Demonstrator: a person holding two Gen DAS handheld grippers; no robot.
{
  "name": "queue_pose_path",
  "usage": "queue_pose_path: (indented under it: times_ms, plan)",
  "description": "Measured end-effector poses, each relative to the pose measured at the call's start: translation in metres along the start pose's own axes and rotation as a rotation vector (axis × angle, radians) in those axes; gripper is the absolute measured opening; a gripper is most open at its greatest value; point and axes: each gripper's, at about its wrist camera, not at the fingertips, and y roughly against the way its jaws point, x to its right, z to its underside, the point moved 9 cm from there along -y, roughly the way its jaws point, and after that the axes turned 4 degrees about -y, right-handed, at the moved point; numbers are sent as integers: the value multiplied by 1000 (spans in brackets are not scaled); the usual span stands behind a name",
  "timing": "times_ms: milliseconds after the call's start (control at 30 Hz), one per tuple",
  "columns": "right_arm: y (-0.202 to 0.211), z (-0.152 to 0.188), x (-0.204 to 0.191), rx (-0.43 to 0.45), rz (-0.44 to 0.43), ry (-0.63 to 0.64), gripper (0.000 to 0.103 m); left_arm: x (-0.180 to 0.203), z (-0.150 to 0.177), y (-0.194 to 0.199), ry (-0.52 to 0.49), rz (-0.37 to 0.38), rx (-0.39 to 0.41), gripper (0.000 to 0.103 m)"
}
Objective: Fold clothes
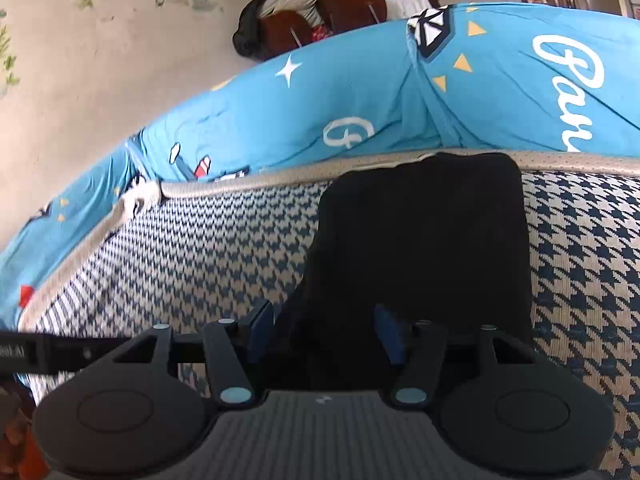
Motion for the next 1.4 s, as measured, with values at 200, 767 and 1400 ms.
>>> queue_pose_path:
  times_ms: [200, 767, 1400]
  plan:
    - [-5, 5, -9, -12, 44, 88, 17, -3, 0, 0, 10, -12, -5, 103]
    - [-16, 25, -60, -33, -39, 193, 49, -11, -3, 0, 51, -20, -19, 103]
    - [70, 78, -39, -83, -34, -11, 53, 14, 34, -13, -128, -56, -30, 103]
